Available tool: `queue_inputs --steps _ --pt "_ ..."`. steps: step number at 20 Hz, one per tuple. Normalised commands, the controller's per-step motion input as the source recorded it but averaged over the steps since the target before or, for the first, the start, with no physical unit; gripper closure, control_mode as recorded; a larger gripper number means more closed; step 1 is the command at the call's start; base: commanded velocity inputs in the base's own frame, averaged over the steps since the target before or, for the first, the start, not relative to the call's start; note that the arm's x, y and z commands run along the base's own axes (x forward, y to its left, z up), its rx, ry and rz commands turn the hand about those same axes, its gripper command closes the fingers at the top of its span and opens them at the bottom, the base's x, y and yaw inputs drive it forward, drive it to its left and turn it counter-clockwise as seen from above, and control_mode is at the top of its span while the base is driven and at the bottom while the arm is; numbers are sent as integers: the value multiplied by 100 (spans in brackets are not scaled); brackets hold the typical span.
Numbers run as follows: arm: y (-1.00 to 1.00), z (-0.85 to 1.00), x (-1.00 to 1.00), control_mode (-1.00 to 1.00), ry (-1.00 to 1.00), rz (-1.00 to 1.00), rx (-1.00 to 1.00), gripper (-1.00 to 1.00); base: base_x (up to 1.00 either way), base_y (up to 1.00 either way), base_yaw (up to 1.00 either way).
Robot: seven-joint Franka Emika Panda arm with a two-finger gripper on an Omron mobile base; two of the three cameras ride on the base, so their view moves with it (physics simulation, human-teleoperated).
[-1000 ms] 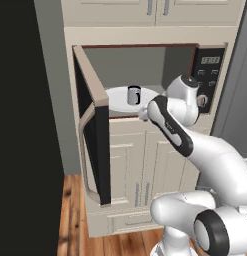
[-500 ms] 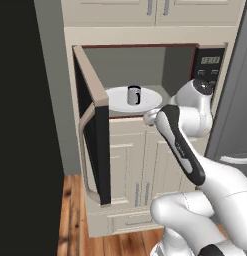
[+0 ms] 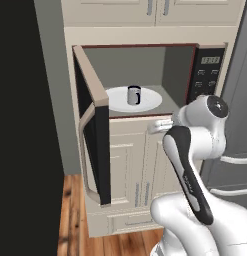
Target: Pick the mug from the counter and place it inside the microwave. Then close the microwave.
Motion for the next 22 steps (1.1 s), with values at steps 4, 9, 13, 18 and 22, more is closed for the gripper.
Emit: queue_inputs --steps 4,9,13,18,22 --pt "12 7 -50 -100 -21 -1 -2 -100 0 0 0" --pt "10 8 -32 -100 -16 0 -1 -100 0 0 0" --pt "1 32 -58 -100 -5 0 0 -100 0 0 0" --pt "0 36 -72 -100 0 0 0 -100 0 0 0" --pt "4 34 -76 -100 -1 0 0 -100 0 0 0"
